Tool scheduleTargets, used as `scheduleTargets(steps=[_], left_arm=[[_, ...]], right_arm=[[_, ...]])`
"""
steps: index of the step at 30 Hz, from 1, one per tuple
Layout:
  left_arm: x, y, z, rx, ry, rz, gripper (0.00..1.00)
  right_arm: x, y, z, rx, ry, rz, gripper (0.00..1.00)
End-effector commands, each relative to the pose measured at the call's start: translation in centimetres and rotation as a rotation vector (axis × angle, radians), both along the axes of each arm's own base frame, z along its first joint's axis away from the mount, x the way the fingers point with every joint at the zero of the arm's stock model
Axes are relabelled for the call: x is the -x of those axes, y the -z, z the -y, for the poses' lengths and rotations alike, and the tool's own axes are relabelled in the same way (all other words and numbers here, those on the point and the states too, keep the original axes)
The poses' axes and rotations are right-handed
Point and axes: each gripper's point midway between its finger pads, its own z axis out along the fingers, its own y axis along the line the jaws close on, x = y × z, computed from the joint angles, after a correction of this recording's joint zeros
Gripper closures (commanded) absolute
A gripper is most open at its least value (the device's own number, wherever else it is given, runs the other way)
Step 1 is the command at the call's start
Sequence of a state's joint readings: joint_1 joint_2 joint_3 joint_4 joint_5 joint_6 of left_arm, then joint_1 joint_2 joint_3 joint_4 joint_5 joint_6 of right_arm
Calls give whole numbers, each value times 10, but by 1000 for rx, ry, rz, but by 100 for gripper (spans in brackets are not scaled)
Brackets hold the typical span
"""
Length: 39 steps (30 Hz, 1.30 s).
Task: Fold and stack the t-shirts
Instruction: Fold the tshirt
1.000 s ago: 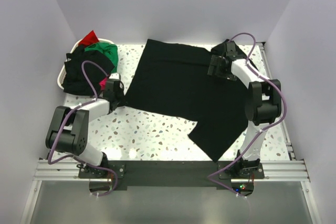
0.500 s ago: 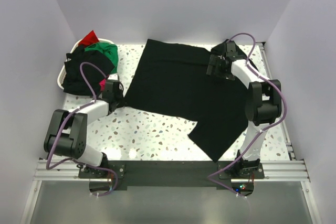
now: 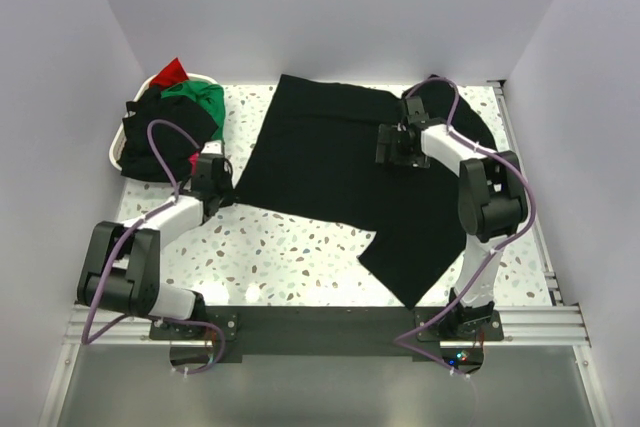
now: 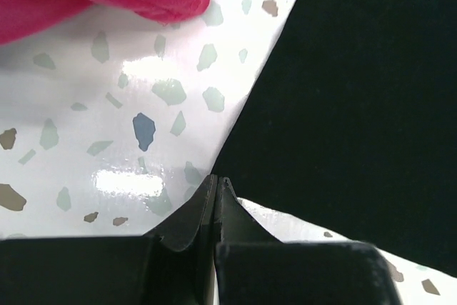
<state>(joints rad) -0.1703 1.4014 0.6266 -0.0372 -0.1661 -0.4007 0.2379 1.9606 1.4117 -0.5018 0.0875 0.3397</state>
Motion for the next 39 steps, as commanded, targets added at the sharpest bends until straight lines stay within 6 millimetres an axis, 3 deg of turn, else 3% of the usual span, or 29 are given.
scheduleTargets(steps=[1, 7, 13, 19, 24, 37, 39], left_arm=[[-2, 7, -5, -28, -5, -35, 98], [-3, 10, -3, -12, -18, -35, 71], [-6, 12, -1, -3, -15, -30, 55], [-11, 21, 4, 23, 4, -32, 51], [-13, 23, 10, 42, 26, -32, 58], [-7, 31, 16, 66, 61, -65, 100], [-11, 24, 17, 70, 60, -35, 100]], right_arm=[[-6, -25, 7, 18, 15, 74, 2], [-7, -32, 6, 9, 8, 94, 2], [-7, -25, 5, 10, 1, 78, 2], [-7, -24, 5, 12, 1, 77, 2], [-6, -23, 6, 17, 3, 75, 2], [0, -23, 7, 13, 4, 71, 2], [1, -21, 6, 9, 1, 66, 2]])
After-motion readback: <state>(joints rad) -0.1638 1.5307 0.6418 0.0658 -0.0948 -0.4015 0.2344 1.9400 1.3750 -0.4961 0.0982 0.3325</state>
